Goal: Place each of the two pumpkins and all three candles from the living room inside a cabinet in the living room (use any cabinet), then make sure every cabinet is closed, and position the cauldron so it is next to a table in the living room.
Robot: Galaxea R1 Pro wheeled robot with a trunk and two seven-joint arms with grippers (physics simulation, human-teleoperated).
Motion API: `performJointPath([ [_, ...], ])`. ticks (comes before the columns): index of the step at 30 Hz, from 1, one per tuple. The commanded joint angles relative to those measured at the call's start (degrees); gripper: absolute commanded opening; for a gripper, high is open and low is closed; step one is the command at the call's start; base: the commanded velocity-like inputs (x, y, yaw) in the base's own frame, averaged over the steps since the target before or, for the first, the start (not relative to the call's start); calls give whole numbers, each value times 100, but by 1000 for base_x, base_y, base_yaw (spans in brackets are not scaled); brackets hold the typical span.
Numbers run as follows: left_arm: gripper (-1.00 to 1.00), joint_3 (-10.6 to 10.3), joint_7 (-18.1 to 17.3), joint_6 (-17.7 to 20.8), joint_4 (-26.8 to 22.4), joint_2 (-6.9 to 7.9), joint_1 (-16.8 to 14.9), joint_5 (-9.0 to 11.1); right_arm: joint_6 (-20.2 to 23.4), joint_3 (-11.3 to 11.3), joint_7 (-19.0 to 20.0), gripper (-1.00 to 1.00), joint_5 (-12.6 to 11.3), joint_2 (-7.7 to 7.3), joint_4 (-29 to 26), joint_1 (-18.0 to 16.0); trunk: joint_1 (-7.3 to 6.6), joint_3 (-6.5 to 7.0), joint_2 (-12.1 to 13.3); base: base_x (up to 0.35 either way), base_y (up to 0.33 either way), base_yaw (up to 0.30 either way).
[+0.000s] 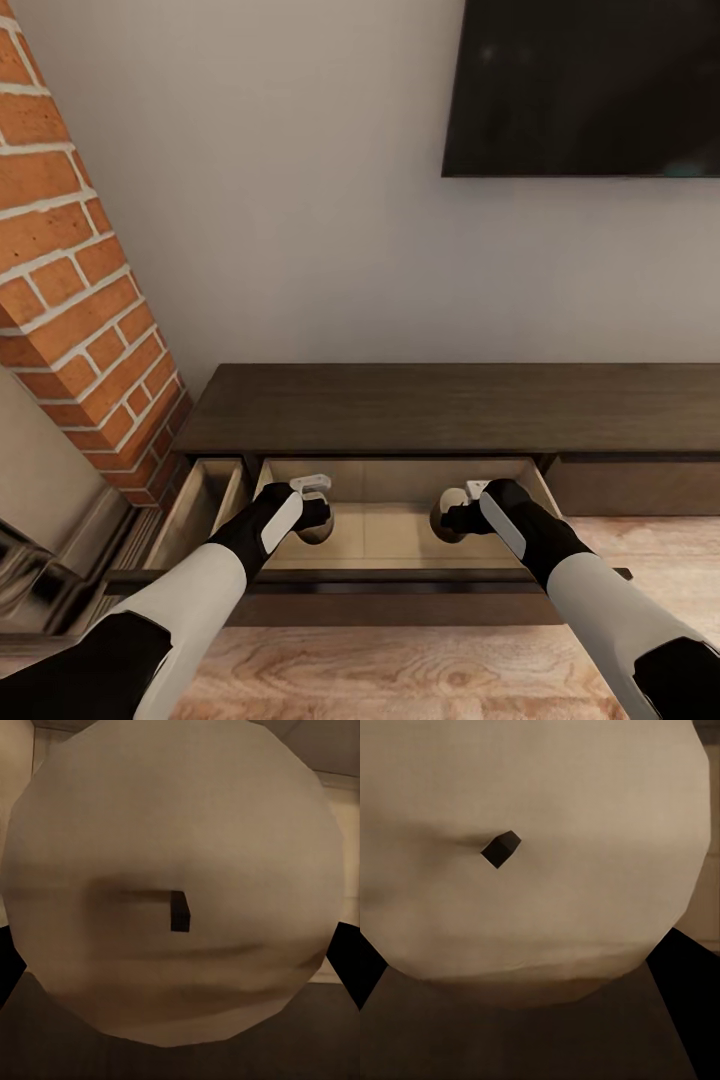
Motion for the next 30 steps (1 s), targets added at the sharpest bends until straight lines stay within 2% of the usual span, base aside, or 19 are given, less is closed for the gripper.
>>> performJointPath([
  [1, -100, -42, 52, 14, -10, 7, -4, 60, 14, 39, -52, -100, -61, -8, -10, -4, -1, -5, -2, 0, 0, 0],
  [20, -100, -42, 50, 11, -2, 8, -3, 55, 14, 39, -52, -100, -61, -8, -10, 0, -1, -6, -2, 2, 0, 0],
  [30, -100, -42, 50, 6, -2, 2, -3, 55, 12, 39, -52, -100, -61, -8, -10, 4, -1, -6, -2, 111, 0, 0],
])
